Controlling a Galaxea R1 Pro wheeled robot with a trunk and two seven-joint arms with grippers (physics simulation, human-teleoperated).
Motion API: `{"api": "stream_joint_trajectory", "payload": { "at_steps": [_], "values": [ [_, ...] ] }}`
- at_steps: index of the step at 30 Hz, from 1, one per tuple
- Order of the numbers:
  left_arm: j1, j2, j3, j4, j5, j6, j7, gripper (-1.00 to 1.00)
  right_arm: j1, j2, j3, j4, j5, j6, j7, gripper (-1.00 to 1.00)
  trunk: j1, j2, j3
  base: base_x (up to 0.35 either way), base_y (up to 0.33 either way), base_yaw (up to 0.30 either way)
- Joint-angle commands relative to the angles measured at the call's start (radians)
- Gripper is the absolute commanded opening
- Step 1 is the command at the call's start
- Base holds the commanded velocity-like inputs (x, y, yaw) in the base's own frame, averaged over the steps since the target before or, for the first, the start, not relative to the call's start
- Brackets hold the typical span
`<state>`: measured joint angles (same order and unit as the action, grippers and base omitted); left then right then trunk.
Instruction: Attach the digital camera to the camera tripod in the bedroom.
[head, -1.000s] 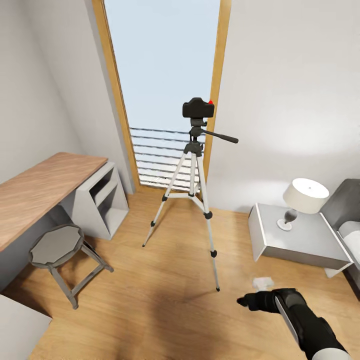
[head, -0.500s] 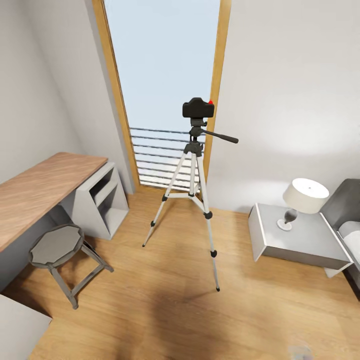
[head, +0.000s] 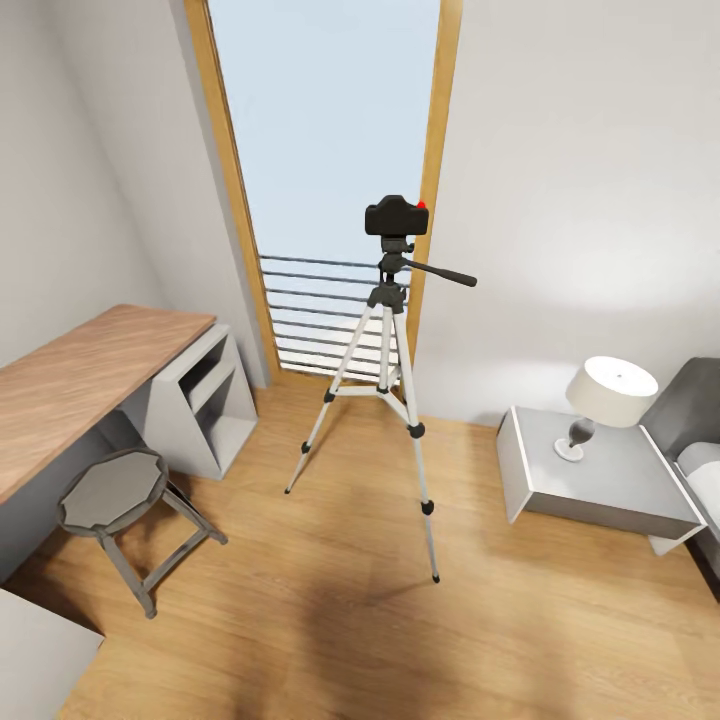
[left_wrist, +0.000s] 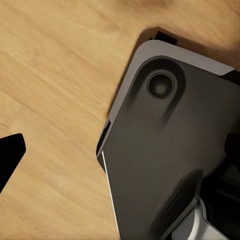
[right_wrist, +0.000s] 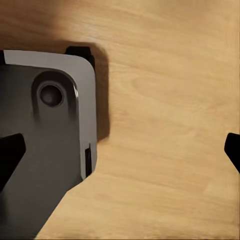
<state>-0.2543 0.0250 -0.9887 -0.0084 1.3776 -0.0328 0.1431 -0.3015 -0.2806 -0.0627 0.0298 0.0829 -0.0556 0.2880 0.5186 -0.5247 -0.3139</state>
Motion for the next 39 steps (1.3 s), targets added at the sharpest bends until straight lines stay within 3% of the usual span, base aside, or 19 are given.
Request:
{"api": "stream_joint_trajectory", "payload": {
  "at_steps": [1, 6, 10, 18, 39],
  "values": [
    [0.000, 0.000, -0.008, -0.001, 0.008, -0.002, 0.004, 1.00, 0.012, 0.002, -0.008, 0.004, 0.008, -0.012, -0.001, 1.00, 0.000, -0.001, -0.001, 0.000, 0.000, 0.000],
    [0.000, 0.000, -0.008, 0.001, 0.008, -0.001, 0.003, 1.00, 0.079, 0.029, -0.009, 0.005, 0.007, -0.032, -0.008, 1.00, 0.000, -0.001, -0.001, 0.000, 0.000, 0.000],
    [0.000, 0.000, -0.007, 0.002, 0.008, -0.001, 0.003, 1.00, 0.130, 0.068, -0.010, 0.004, 0.006, -0.059, -0.016, 1.00, 0.000, -0.001, -0.001, 0.000, 0.000, 0.000],
    [0.000, 0.000, -0.007, 0.003, 0.009, -0.002, 0.003, 1.00, 0.167, 0.108, -0.013, 0.004, -0.031, -0.107, -0.055, 1.00, 0.000, -0.001, -0.001, 0.000, 0.000, 0.000],
    [0.000, 0.001, -0.007, 0.004, 0.009, -0.008, 0.004, 1.00, 0.173, 0.114, -0.014, 0.004, -0.050, -0.125, -0.097, 1.00, 0.000, -0.001, -0.001, 0.000, 0.000, 0.000]
  ]
}}
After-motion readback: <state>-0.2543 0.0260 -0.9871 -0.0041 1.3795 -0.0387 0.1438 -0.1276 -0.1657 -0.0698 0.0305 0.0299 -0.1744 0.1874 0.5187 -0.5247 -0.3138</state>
